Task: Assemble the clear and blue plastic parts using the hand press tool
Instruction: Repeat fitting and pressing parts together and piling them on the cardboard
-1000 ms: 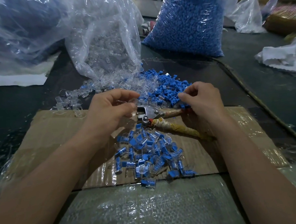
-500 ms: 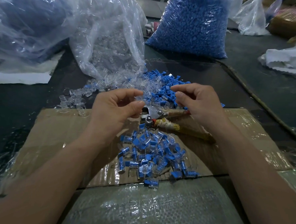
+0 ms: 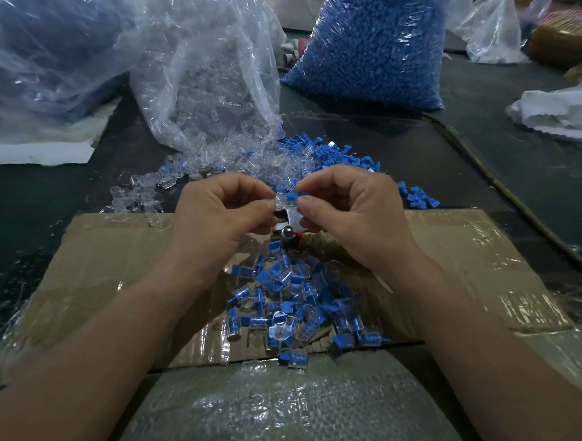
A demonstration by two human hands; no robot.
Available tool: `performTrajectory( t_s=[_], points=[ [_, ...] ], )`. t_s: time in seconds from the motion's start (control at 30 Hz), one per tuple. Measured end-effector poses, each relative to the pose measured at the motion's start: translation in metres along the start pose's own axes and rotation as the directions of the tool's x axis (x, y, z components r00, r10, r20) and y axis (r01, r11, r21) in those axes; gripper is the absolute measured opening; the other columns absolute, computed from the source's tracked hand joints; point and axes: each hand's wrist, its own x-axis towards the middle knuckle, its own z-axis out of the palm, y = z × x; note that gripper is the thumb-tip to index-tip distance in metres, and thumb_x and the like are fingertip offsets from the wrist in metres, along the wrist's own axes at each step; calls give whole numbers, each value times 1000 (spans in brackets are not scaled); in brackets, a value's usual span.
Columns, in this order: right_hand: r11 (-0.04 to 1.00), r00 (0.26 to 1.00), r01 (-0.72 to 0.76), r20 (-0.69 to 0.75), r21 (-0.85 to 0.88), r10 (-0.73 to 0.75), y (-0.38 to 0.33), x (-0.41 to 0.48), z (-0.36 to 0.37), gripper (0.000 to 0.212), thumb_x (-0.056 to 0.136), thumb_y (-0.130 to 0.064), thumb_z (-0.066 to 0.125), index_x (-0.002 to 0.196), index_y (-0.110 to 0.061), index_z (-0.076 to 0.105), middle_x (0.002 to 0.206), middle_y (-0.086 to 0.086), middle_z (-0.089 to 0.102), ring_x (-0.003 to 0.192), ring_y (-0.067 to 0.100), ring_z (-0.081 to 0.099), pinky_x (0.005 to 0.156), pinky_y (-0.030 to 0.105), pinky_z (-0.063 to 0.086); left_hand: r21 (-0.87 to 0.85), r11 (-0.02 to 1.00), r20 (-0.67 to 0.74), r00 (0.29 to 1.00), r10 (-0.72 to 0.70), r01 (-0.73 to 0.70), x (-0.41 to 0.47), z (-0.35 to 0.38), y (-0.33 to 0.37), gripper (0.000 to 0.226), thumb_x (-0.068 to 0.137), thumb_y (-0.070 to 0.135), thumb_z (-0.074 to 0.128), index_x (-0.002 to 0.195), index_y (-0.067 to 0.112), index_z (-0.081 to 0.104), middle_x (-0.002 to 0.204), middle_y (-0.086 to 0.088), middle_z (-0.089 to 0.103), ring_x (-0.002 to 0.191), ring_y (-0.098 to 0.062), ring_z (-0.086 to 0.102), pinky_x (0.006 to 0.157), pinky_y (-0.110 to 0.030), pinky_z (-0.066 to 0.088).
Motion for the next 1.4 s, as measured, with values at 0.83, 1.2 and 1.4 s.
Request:
performTrajectory(
  t_s=[0.83,1.2,1.4],
  points=[
    [977,981,194,36,-90,-192,7,-1,6,25,74,-11,72,98,-14,66,88,-2,65,79,8,64,73,24,54,-165,984,175,984,-42,71,3,-3,2,6,58,14,67,64,16,70,63,-5,69,56,-14,66,52,-18,53],
    [949,956,292,66,-121,-286,13,1,2,27,70,-6,73,96,-12,67,82,-6,64,75,4,63,70,16,51,-182,968,238,963,-124,170,4,-4,1,8,54,14,68,59,18,72,59,-7,67,52,-15,65,48,-19,51],
    [936,954,300,29,-184,-299,15,1,1,24,71,-6,73,94,-8,69,83,-7,64,74,2,62,70,15,51,-243,948,268,954,-136,203,6,-4,2,9,57,10,65,60,14,73,62,-11,68,54,-18,66,48,-20,52]
  ],
)
